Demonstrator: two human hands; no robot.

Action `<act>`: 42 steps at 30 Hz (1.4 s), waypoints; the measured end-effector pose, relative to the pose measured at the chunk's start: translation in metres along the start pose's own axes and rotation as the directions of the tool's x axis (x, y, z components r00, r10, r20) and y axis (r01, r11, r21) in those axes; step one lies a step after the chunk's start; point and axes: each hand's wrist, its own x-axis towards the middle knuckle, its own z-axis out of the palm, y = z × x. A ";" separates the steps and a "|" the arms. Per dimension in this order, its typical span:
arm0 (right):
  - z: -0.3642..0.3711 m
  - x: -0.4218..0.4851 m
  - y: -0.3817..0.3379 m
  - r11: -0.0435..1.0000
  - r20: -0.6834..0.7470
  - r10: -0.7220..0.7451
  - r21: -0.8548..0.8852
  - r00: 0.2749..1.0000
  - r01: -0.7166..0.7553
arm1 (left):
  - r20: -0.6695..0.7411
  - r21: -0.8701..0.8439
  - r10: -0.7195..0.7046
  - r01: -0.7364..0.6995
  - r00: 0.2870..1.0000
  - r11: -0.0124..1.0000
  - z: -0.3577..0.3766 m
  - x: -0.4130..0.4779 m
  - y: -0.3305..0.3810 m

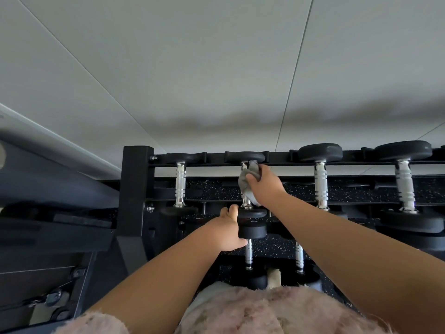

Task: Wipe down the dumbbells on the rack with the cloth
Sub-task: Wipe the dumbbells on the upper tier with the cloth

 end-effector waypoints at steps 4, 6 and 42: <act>0.013 -0.009 0.014 0.944 0.162 -0.155 -0.268 0.975 0.194 | 0.008 0.005 0.003 -0.003 1.000 1.000 0.000 0.000 -0.001; 0.015 -0.015 0.017 0.886 0.121 -0.194 -0.405 0.974 0.227 | 0.016 0.010 0.012 -0.012 1.000 1.000 0.001 0.001 -0.003; 0.022 -0.017 0.014 0.892 0.134 -0.243 -0.358 0.961 0.276 | -0.064 -0.163 0.058 -0.067 0.996 0.984 0.008 -0.009 -0.019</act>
